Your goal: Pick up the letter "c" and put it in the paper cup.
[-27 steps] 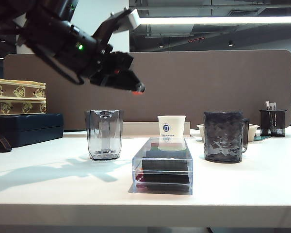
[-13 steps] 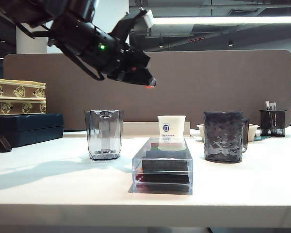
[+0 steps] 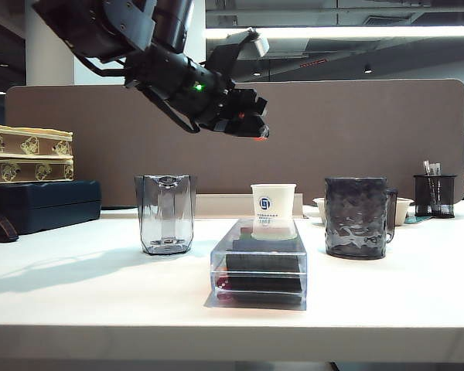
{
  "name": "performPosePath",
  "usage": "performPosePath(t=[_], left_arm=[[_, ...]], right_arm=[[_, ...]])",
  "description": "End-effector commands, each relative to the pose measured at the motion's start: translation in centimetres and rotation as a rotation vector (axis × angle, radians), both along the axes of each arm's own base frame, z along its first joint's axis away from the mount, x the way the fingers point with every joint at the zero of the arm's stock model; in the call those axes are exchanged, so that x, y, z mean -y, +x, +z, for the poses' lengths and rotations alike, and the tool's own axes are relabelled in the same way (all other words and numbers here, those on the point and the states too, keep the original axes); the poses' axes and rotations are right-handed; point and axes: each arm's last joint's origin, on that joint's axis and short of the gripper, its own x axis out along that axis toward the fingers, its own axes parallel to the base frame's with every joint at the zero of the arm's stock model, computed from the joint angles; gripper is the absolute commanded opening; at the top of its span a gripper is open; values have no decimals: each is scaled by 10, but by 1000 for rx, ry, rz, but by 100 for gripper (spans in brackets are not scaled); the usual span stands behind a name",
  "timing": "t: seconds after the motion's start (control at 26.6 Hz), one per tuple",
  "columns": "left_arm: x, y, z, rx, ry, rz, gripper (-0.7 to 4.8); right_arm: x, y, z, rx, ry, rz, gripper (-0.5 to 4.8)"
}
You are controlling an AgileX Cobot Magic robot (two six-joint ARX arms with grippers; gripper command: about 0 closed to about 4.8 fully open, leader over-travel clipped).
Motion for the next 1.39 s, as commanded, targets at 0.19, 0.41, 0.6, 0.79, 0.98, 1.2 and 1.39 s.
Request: performPosePath(t=[0.19,0.41,0.6,0.79,0.98,1.2,1.39], left_arm=[[11,18,4,30,-14,0,89],[22,36,0,47,0,1,89],[25,51,-4,44,8,32,89],[21,64,-18,8,33,60,89],[20,68,-35,-32,53,57,89],[22,70,-42,-46,56,43,89],[23,70,-38,-29,38,22,130]], right_arm=[[0,0,-1,5,1,1,-1],[0,0,-1,5,1,1,-1],[0,0,-1,5,1,1,-1],[0,0,-1,5,1,1,-1],[0,0,-1,5,1,1,-1],[0,0,-1,6,1,1,-1],[0,0,-1,6,1,1,-1]])
